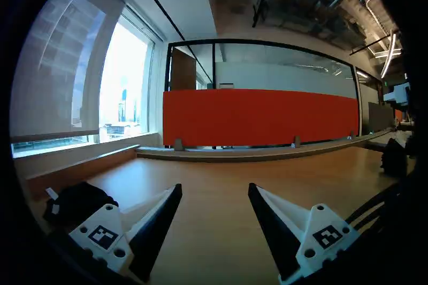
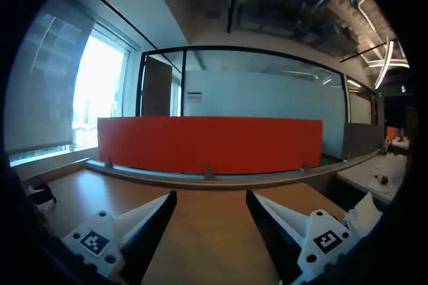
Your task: Fold towel
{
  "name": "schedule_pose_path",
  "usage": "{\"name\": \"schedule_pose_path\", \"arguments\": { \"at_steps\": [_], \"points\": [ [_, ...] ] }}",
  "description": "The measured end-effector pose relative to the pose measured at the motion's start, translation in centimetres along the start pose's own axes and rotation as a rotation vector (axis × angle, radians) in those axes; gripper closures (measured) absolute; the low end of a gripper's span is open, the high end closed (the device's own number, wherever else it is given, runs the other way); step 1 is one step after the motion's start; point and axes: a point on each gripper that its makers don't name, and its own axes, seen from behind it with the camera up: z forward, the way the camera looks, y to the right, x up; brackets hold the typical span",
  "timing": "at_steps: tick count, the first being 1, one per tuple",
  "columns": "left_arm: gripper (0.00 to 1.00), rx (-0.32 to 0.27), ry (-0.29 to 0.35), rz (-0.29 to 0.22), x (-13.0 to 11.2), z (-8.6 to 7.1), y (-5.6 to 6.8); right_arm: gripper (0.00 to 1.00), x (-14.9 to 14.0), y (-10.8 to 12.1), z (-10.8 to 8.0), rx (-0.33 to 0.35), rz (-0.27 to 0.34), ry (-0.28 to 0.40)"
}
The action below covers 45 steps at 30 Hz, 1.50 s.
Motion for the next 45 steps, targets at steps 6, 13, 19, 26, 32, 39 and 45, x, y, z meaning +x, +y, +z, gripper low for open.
{"name": "schedule_pose_path", "arguments": {
  "at_steps": [6,13,19,26,32,39,45],
  "points": [
    [0.08,0.000,-0.001,0.004,-0.2,0.1,0.0,0.00,0.3,0.5,-0.1,-0.003,-0.008,0.014],
    [0.08,0.000,-0.001,0.002,-0.1,0.1,0.0,0.00,1.0,0.9,-0.4,-0.003,-0.030,0.043],
    [0.08,0.000,-0.001,0.003,-0.1,0.1,-0.1,0.00,0.8,0.8,-0.8,0.003,-0.049,0.052],
    [0.08,0.000,-0.001,0.003,-0.2,0.1,0.0,0.00,0.1,1.7,-1.2,-0.016,-0.032,0.057],
    [0.08,0.000,-0.001,0.002,-0.2,0.2,0.0,0.00,-1.0,3.0,-1.1,-0.030,0.008,0.057],
    [0.08,0.000,-0.001,0.003,-0.2,0.2,0.0,0.00,-2.9,4.7,-1.1,-0.050,0.015,0.060],
    [0.08,0.000,-0.001,0.003,-0.2,0.2,-0.1,0.00,-5.9,5.3,-1.0,-0.037,0.028,0.041]
  ]
}}
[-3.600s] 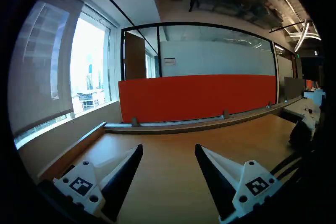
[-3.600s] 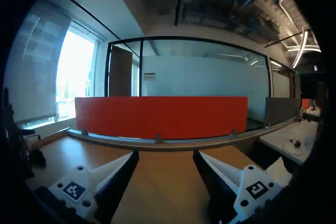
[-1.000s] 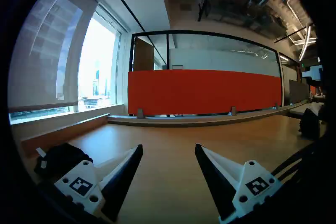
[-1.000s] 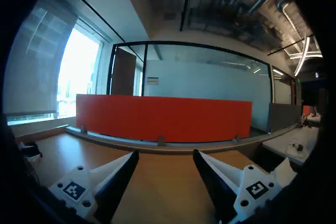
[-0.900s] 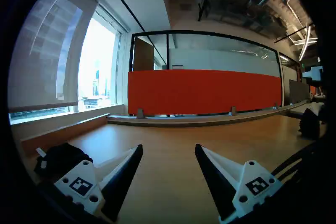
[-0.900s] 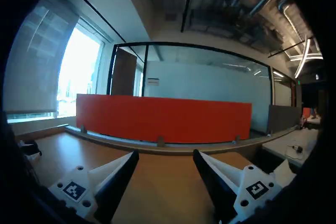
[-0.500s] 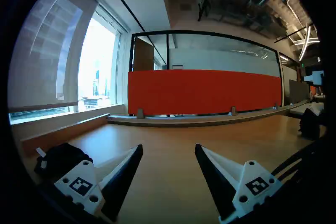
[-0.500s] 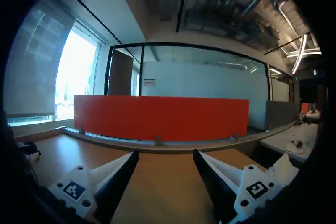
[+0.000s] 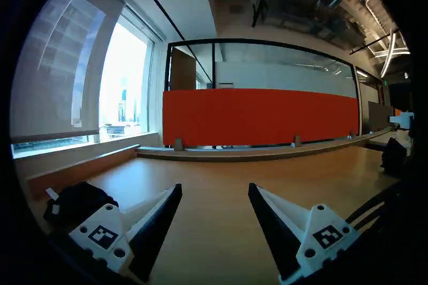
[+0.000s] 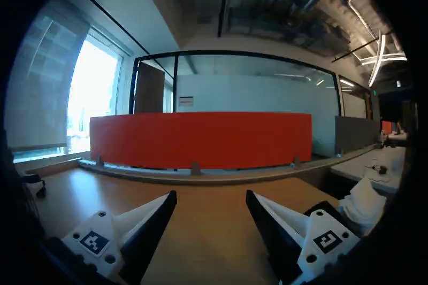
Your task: Fold towel
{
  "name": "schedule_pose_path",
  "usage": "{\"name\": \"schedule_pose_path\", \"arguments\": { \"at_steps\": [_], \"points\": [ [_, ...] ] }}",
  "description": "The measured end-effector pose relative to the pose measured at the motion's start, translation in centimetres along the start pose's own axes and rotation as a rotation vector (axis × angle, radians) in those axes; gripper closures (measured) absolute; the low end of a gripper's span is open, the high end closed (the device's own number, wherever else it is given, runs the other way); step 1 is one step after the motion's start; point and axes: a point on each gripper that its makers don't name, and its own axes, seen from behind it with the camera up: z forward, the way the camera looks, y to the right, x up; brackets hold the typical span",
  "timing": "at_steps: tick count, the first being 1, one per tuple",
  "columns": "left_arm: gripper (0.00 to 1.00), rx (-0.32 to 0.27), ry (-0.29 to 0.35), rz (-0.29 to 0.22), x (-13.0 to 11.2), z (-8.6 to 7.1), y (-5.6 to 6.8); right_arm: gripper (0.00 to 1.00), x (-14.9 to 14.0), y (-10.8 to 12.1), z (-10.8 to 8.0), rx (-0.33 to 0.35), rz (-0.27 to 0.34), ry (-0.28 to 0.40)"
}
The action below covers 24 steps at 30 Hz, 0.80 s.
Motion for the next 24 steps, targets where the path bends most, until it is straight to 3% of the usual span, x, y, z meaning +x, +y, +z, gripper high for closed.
{"name": "schedule_pose_path", "arguments": {
  "at_steps": [11,24],
  "points": [
    [0.08,0.000,0.000,0.000,0.0,0.0,0.0,0.00,-3.2,1.9,-0.4,-0.013,0.017,-0.001],
    [0.08,0.000,0.000,0.000,-0.1,0.0,-0.1,0.00,-5.1,2.0,-0.7,0.011,0.066,-0.005]
  ]
}}
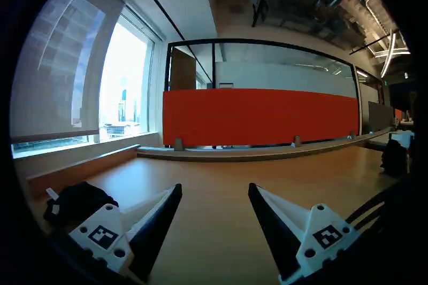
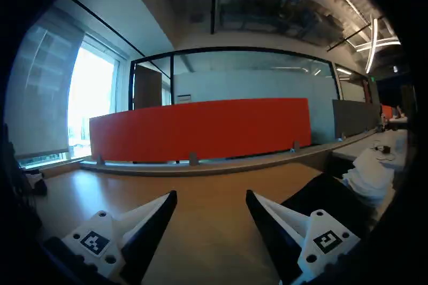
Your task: Fold towel
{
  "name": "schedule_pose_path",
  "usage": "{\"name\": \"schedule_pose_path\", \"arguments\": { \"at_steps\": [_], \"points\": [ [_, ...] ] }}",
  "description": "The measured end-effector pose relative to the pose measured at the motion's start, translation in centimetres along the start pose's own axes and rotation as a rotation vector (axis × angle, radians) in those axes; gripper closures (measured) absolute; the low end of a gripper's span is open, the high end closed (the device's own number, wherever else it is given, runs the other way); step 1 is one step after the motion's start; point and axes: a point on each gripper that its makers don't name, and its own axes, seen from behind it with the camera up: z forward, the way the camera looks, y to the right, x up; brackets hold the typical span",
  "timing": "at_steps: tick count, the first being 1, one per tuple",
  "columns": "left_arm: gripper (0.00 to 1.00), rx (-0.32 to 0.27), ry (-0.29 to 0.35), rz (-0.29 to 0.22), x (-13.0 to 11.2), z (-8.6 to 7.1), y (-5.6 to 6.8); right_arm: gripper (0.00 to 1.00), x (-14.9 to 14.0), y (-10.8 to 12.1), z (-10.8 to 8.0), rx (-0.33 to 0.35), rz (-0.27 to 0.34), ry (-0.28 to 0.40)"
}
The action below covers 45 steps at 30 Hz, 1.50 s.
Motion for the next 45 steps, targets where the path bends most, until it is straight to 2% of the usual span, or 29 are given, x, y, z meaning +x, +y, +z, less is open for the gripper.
{"name": "schedule_pose_path", "arguments": {
  "at_steps": [8,29,38,45],
  "points": [
    [0.08,0.000,0.000,0.000,0.0,0.0,0.0,0.00,-0.7,-0.3,-0.1,0.001,-0.026,0.010],
    [0.08,0.000,0.000,0.000,0.0,0.0,0.1,0.00,-1.7,-0.1,-0.3,-0.005,-0.020,0.000],
    [0.08,0.000,0.000,0.000,0.0,-0.1,0.0,0.00,-2.1,-0.7,-0.3,-0.004,-0.064,-0.008],
    [0.08,0.000,0.000,0.000,-0.1,0.0,0.0,0.00,-2.0,-1.0,-0.3,-0.002,-0.077,-0.008]
  ]
}}
